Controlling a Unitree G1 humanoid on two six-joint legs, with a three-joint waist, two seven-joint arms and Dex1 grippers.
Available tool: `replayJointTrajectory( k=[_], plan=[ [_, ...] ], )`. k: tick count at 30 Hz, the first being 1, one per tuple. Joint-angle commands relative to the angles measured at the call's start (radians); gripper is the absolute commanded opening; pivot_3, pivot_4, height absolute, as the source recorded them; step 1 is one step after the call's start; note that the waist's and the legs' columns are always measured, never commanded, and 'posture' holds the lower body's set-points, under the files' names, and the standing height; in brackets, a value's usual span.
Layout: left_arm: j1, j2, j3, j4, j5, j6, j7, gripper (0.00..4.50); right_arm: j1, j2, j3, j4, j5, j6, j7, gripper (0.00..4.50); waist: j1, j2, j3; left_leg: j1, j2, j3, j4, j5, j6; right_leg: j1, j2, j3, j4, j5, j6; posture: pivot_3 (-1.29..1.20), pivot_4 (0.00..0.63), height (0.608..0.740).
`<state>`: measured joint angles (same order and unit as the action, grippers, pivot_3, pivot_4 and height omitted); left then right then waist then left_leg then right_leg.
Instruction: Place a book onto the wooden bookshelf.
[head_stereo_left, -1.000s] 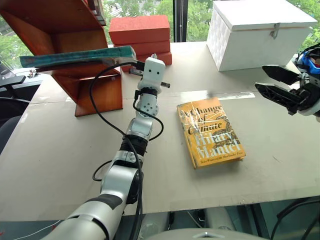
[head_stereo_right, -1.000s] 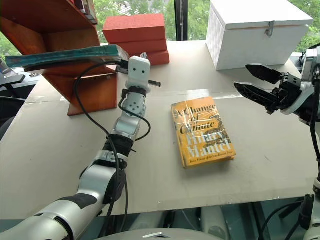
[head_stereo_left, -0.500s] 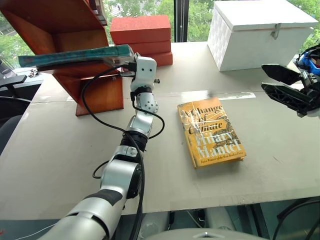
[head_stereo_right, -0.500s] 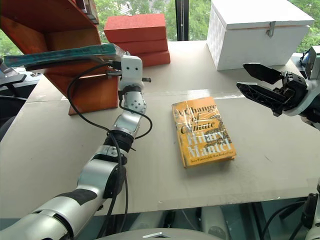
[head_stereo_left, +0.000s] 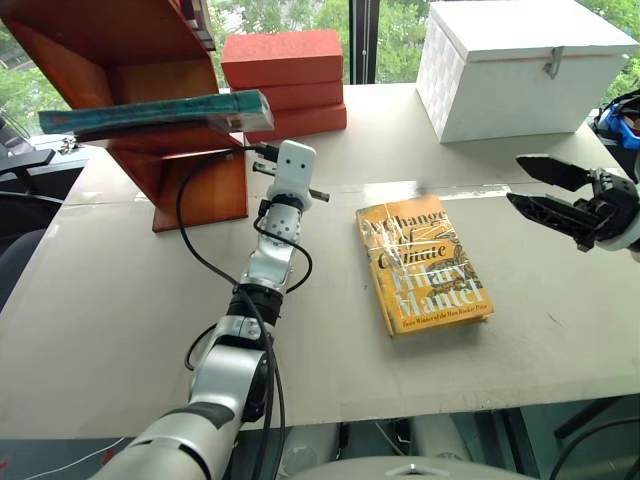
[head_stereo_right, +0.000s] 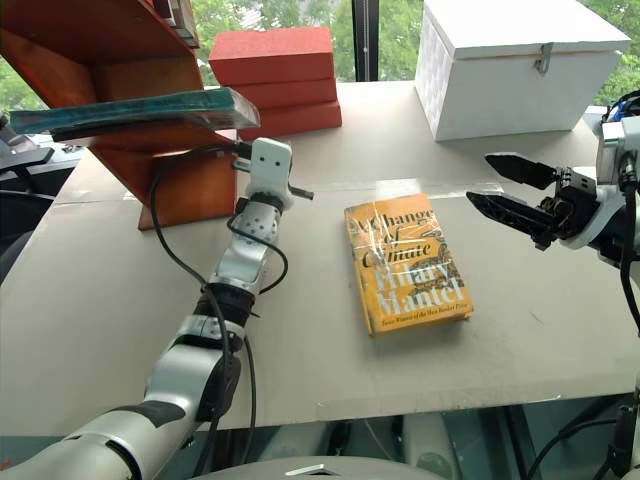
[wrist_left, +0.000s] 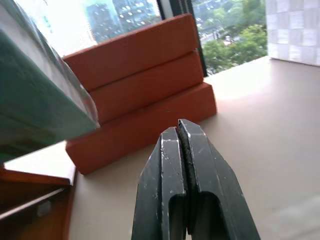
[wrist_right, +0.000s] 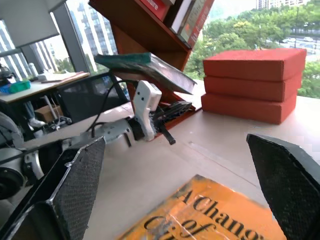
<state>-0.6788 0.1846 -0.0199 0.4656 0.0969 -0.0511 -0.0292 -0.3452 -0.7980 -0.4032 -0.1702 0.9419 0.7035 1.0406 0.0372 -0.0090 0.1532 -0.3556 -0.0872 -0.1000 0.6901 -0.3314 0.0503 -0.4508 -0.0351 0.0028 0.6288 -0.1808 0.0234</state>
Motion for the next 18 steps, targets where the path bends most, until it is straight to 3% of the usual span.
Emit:
replayJointTrajectory(
  k=[1,7,8,10,13,18],
  plan=[
    [0.228,0.092,0.017,-0.434,-0.193,0.3,-0.248,1.35,0.116,-0.006,-0.036,-0.066,-0.047,-0.062,0.017,4.5,-0.01,0.0,0.0,0.0,0.0,0.0,-0.001,0.0,0.0,-0.001,0.0,0.001,0.0,0.0,0.0,0.0,0.15,0.74],
    [0.665,0.317,0.145,-0.991,-0.553,0.666,-0.505,4.15,0.327,0.032,-0.051,-0.047,-0.163,-0.204,0.032,4.5,-0.023,0.0,-0.001,0.001,0.001,0.0,-0.002,0.0,0.0,0.0,0.001,0.0,0.0,0.0,0.0,0.0,0.15,0.74],
    [0.733,0.344,0.178,-1.046,-0.591,0.685,-0.526,4.33,0.364,0.036,-0.045,-0.036,-0.194,-0.237,0.043,4.5,-0.021,0.001,-0.002,0.003,0.001,0.0,-0.002,0.0,0.0,0.002,0.001,0.0,0.0,0.0,0.0,0.0,0.15,0.74],
    [0.84,0.37,0.226,-1.115,-0.623,0.693,-0.537,4.33,0.414,0.053,-0.028,-0.007,-0.253,-0.315,0.056,4.5,-0.017,0.002,-0.002,0.006,0.001,0.001,-0.003,0.0,0.0,0.005,0.001,0.001,0.0,0.0,0.0,0.0,0.15,0.74],
    [1.035,0.396,0.237,-1.183,-0.56,0.625,-0.553,4.33,0.49,0.106,0.016,0.065,-0.374,-0.477,0.055,4.5,-0.017,0.005,-0.003,0.014,0.001,0.001,-0.004,0.0,0.0,0.013,0.001,0.001,-0.002,-0.001,0.0,0.0,0.15,0.74],
    [1.126,0.388,0.196,-1.133,-0.427,0.466,-0.542,4.33,0.533,0.151,0.047,0.141,-0.467,-0.617,0.041,4.5,-0.018,0.005,-0.003,0.02,0.001,0.002,-0.005,0.0,0.0,0.019,0.001,0.001,-0.002,-0.001,0.0,0.0,0.15,0.74]
  ],
)
